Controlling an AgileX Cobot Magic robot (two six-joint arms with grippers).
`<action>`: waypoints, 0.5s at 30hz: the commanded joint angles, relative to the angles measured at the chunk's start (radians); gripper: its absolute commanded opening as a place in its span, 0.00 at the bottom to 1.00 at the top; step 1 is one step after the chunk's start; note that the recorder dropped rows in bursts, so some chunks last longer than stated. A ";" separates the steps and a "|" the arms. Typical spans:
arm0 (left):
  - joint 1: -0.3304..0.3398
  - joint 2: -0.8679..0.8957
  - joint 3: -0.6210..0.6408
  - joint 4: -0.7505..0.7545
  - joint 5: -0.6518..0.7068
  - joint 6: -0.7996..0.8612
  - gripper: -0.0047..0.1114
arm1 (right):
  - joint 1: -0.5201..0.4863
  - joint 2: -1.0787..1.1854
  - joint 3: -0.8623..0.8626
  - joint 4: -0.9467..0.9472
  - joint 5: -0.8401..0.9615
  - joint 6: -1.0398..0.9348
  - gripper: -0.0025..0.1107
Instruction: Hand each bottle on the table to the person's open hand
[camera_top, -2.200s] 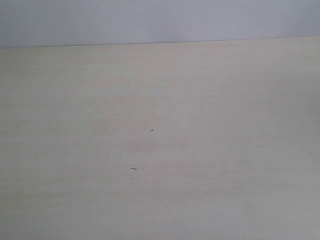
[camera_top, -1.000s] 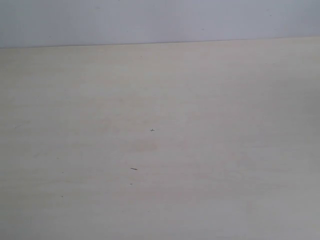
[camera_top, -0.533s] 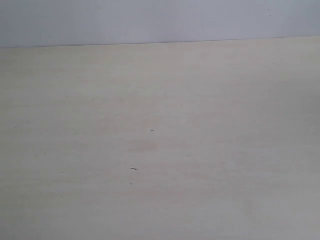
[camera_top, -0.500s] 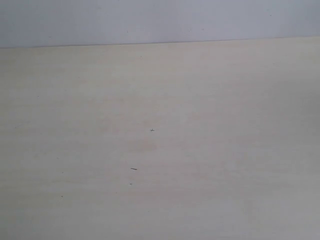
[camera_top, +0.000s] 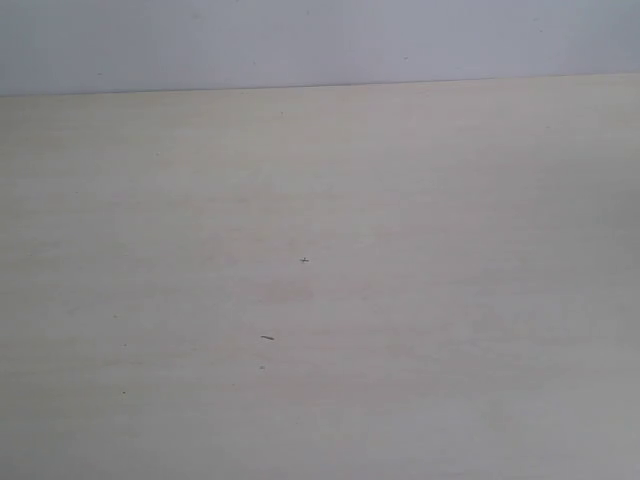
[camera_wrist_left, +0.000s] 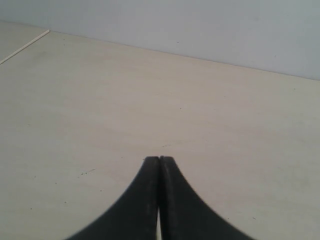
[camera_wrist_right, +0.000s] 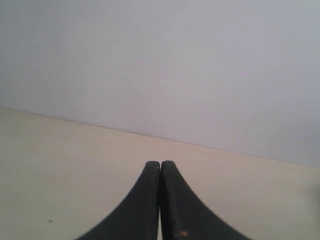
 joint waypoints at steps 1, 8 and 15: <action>0.002 -0.010 0.004 0.005 0.000 0.000 0.04 | -0.079 -0.136 0.095 -0.017 -0.031 0.028 0.03; 0.002 -0.010 0.004 0.005 0.000 0.000 0.04 | -0.079 -0.167 0.286 -0.178 -0.211 0.241 0.03; 0.002 -0.010 0.004 0.005 0.000 0.000 0.04 | -0.079 -0.173 0.475 -0.406 -0.319 0.481 0.03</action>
